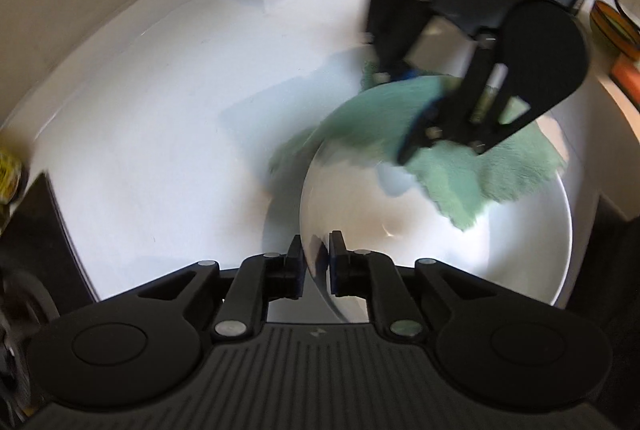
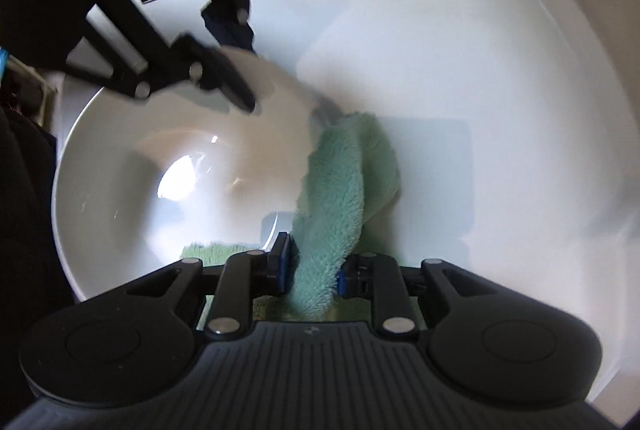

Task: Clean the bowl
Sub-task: 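Keep wiping the bowl wall with the towel in the right gripper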

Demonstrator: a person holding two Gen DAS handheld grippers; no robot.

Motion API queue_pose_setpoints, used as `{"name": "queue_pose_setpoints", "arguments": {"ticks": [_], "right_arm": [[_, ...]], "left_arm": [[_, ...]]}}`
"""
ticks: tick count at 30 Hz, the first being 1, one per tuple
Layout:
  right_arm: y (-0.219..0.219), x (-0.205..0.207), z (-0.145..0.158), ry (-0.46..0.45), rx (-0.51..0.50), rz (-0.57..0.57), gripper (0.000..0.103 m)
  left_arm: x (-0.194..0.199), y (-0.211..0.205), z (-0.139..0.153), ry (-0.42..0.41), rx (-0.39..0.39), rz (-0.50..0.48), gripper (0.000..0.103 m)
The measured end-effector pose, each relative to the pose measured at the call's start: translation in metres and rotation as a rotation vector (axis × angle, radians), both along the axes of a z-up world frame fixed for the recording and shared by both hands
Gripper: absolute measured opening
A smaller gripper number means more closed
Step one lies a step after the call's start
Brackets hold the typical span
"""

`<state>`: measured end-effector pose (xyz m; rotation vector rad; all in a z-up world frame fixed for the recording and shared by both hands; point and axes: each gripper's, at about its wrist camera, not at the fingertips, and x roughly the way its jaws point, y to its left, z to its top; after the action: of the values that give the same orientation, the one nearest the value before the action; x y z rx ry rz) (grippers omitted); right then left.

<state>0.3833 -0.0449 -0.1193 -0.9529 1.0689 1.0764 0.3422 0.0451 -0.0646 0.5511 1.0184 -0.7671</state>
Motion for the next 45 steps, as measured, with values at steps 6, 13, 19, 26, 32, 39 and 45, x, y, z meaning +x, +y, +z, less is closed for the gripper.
{"name": "queue_pose_setpoints", "arguments": {"ticks": [6,13,19,26,32,39,45], "right_arm": [[0.033,0.003,-0.004,0.01,0.034,0.058,0.022],[-0.004,0.013,-0.008,0.086,0.175,-0.236,0.017],[-0.022,-0.021,-0.012,0.112,0.122,-0.234,0.017],[-0.001,-0.01,-0.016,0.078,0.019,-0.066,0.02],[0.028,-0.001,-0.023,0.054,0.08,-0.043,0.022],[-0.006,0.001,-0.016,0.115,0.183,-0.194,0.018],[-0.026,-0.02,-0.011,0.102,0.176,-0.248,0.017]], "left_arm": [[0.0,0.006,0.002,0.021,-0.056,0.108,0.011],[-0.03,0.041,0.007,0.063,-0.193,0.396,0.011],[-0.026,0.037,0.007,0.059,-0.159,0.304,0.009],[-0.018,0.026,0.007,0.016,-0.046,0.074,0.007],[-0.018,0.035,0.005,0.019,-0.083,0.125,0.008],[-0.051,0.06,0.004,0.072,-0.14,0.385,0.009],[-0.054,0.061,0.003,0.071,-0.131,0.398,0.006]]}}
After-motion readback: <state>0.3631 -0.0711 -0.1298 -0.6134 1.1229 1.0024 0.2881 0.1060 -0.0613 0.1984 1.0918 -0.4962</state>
